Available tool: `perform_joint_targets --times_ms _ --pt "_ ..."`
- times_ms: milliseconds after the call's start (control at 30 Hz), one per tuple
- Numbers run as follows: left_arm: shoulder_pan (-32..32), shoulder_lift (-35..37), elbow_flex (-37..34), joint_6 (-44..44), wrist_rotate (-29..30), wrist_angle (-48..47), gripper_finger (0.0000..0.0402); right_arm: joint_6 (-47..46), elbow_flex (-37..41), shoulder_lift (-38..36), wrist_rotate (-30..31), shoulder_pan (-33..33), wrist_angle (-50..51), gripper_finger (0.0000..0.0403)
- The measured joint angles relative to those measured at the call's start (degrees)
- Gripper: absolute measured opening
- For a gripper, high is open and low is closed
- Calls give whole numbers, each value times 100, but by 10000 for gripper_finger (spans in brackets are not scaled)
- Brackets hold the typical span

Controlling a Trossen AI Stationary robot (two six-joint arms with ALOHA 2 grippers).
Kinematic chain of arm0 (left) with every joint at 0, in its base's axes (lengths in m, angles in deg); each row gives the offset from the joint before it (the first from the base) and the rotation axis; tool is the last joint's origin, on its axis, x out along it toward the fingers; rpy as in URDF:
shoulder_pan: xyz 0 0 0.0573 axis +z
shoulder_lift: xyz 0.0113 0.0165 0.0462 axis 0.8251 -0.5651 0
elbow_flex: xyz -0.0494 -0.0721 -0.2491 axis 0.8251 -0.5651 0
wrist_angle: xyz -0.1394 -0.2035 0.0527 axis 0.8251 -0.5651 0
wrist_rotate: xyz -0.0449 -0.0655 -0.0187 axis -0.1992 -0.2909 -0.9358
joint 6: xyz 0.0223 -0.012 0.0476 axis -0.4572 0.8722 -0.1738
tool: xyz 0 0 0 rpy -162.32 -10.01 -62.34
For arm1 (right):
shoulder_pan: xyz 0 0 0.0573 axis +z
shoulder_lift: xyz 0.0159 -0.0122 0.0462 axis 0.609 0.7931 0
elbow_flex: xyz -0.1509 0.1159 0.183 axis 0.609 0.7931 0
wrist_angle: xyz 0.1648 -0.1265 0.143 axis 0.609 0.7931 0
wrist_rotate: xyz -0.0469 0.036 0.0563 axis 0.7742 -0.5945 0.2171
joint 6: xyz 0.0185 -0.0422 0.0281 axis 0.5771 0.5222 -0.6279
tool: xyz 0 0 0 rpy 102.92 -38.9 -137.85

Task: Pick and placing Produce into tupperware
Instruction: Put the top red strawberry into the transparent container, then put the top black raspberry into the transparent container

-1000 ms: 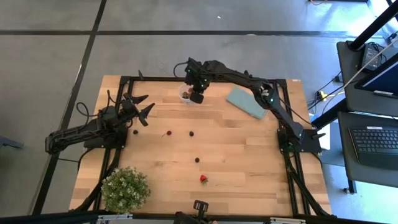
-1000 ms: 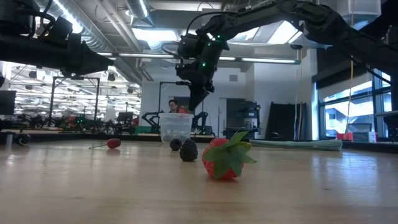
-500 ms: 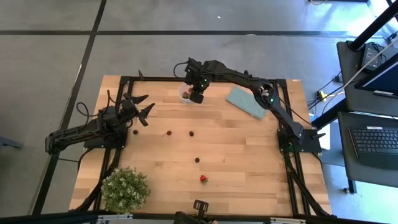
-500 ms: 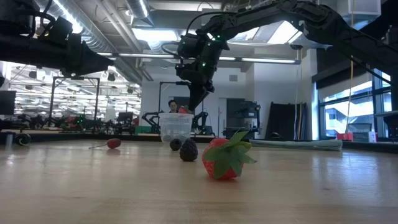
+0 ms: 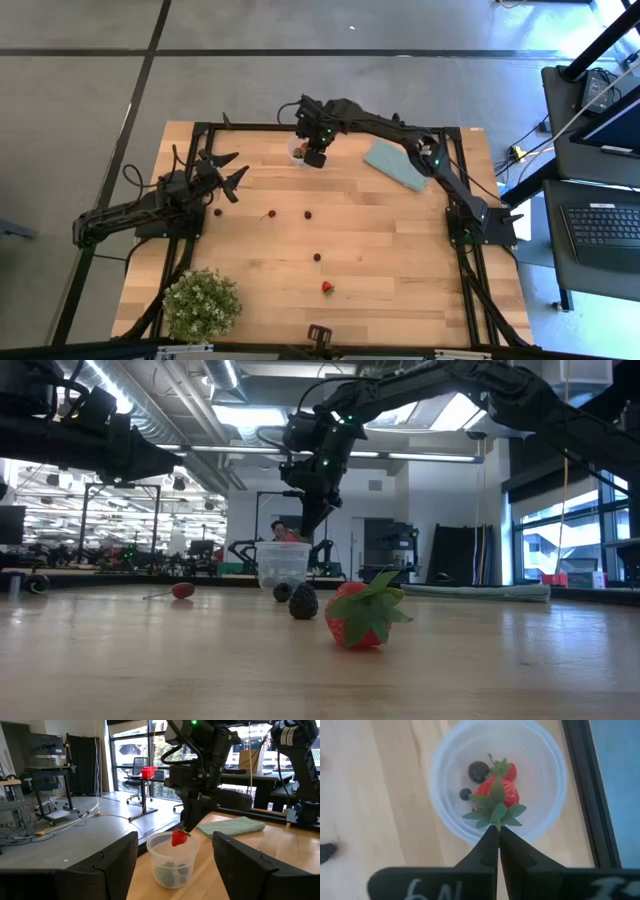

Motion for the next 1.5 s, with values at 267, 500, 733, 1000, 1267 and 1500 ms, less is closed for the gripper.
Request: perform_joint_targets --times_ms 267,500,733,1000,1267,1500 --pt "0 0 1 0 0 0 247 103 1 52 1 75 -204 8" --pt "0 1 0 0 -2 2 247 102 4 214 3 80 -257 12" --pt "0 0 1 0 -2 2 247 110 2 251 6 78 -407 13" --pt "0 0 1 0 -2 2 247 124 2 251 6 78 -427 15" --pt "-2 1 0 0 -2 2 247 148 2 251 6 67 -427 64" --pt "0 2 0 0 -2 2 247 153 -96 88 8 67 -337 103"
